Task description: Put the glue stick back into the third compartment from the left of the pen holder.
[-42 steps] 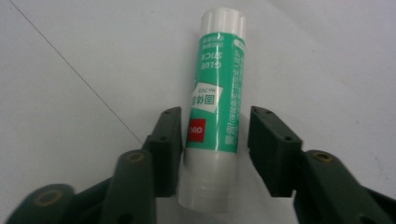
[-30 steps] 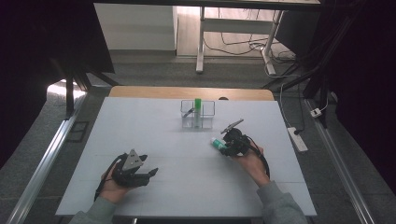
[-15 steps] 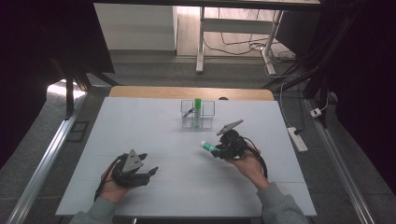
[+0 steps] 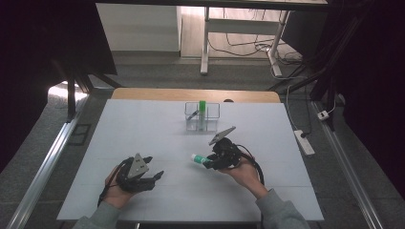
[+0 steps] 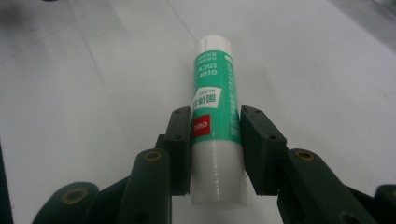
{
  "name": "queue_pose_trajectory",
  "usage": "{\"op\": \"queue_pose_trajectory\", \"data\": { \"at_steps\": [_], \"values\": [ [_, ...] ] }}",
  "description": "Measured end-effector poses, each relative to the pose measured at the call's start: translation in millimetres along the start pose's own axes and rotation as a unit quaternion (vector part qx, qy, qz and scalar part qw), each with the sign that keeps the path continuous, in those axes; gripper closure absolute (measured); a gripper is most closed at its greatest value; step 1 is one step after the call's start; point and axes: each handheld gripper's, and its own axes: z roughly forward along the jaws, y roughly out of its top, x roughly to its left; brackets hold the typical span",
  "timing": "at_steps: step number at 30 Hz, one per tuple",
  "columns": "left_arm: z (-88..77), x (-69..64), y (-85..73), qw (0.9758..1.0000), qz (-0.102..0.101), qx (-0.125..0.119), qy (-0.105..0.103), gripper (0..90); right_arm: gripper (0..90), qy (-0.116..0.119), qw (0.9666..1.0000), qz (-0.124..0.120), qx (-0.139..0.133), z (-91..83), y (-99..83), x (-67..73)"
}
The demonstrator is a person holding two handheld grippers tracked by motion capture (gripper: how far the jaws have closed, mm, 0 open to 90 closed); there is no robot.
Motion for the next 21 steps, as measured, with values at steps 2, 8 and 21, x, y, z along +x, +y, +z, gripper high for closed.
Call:
{"op": "queue_pose_trajectory", "data": {
  "at_steps": [2,8,21],
  "values": [
    [-0.2,-0.9,0.7,1.0000,0.004,-0.001,0.001,33.6,64.6,0.005,1.0000,-0.002,0.002,2.6,1.4,3.6],
    [0.0,-5.6,4.5,0.9998,0.018,-0.005,-0.004,29.9,64.6,0.019,0.9996,-0.018,0.009,9.5,5.5,12.1],
    [3.3,-14.8,9.3,0.9986,0.052,0.000,-0.007,28.7,64.7,0.040,0.9989,-0.024,0.003,12.9,10.0,20.5]
  ]
}}
